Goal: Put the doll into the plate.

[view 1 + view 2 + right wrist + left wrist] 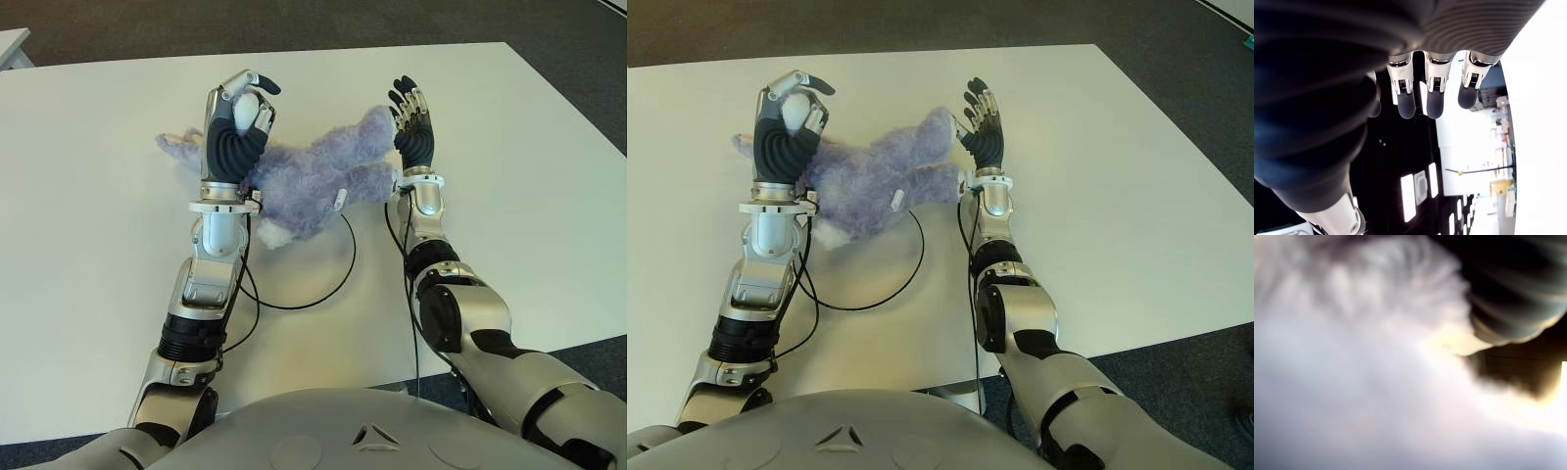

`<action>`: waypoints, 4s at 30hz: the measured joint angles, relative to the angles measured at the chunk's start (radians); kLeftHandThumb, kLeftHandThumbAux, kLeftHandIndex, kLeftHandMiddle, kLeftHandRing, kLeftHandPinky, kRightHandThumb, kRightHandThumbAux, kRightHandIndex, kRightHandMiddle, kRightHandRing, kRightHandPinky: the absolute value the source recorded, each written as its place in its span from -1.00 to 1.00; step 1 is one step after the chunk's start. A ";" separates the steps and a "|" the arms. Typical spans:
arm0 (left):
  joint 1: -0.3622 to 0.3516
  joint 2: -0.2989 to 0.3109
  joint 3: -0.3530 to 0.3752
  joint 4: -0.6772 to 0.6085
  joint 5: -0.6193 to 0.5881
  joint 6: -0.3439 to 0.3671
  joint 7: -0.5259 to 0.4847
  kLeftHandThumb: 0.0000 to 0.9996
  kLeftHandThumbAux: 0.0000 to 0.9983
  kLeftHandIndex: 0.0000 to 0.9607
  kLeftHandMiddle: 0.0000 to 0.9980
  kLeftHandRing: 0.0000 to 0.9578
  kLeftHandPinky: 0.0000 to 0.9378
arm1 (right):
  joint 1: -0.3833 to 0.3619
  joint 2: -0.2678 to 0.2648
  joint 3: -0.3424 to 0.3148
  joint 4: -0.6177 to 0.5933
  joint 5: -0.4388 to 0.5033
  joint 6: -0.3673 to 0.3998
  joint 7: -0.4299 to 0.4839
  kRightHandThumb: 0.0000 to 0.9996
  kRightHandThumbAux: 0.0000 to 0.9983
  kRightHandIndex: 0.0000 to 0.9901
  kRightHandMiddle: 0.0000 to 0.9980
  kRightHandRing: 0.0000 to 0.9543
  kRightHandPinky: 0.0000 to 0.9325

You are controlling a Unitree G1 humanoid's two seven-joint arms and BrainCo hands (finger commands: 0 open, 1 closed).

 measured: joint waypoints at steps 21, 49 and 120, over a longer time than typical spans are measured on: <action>0.003 -0.002 0.003 0.009 -0.018 0.007 -0.003 0.47 0.39 -0.08 0.68 0.76 0.83 | -0.001 -0.003 -0.004 0.004 0.000 0.000 0.000 -0.52 0.64 -0.80 -0.78 -0.81 -0.82; 0.012 0.007 0.021 0.041 -0.098 -0.071 -0.051 0.46 0.40 -0.08 0.67 0.75 0.82 | -0.002 -0.004 -0.015 0.007 0.000 0.000 0.005 -0.52 0.64 -0.81 -0.78 -0.82 -0.82; 0.118 -0.007 0.019 -0.018 -0.192 0.061 -0.167 0.45 0.40 -0.08 0.68 0.75 0.83 | -0.001 -0.001 -0.012 0.004 -0.001 0.000 -0.009 -0.54 0.65 -0.82 -0.79 -0.82 -0.84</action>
